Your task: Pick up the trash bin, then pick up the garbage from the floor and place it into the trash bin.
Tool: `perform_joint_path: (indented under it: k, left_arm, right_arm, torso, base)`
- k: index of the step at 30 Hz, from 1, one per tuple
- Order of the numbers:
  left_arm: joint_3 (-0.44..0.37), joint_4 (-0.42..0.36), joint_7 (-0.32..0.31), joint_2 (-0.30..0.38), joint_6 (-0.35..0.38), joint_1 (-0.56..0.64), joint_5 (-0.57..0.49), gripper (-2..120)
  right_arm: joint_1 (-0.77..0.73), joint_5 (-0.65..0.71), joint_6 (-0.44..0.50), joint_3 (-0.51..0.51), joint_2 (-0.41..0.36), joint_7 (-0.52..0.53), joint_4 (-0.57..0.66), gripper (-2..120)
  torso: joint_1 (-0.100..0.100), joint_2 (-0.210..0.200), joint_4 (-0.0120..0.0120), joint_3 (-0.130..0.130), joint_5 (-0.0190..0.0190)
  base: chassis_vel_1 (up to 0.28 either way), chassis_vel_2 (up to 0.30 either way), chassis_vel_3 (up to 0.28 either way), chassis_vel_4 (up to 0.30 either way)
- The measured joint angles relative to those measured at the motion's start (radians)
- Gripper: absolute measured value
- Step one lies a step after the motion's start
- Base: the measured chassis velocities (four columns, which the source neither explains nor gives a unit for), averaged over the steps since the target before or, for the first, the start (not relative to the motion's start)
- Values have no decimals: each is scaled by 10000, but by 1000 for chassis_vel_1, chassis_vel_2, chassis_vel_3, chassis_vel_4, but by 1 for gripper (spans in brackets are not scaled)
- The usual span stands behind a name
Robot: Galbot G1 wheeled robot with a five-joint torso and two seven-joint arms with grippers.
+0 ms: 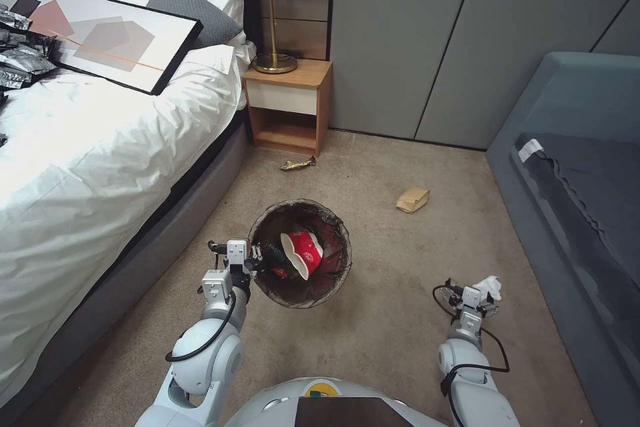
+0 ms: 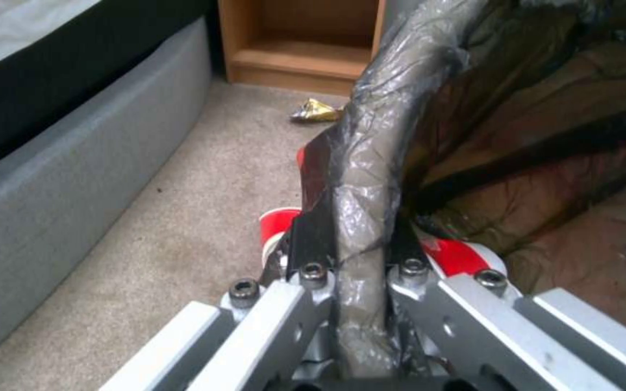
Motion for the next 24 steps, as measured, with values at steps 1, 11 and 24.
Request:
perform_joint_path:
  k: [1, 11, 24]
  left_arm:
    - [-11, 0, -1, 12, -4, 2, 0, 0]
    - [13, -8, -1, 18, -16, 10, 8, 0]
    - [16, -30, 2, 12, -20, 56, 67, 0]
  right_arm:
    - [34, -9, 5, 84, -25, 36, -167, 100]
    - [677, -163, 323, 594, -192, 127, -1509, 100]
    - [1886, 446, 104, 686, -491, 137, -3189, 100]
  torso:
    - [0, 0, 0, 0, 0]
    - [0, 0, 0, 0, 0]
    - [0, 0, 0, 0, -1]
  base:
    - [0, 0, 0, 0]
    - [0, 0, 0, 0]
    - [0, 0, 0, 0]
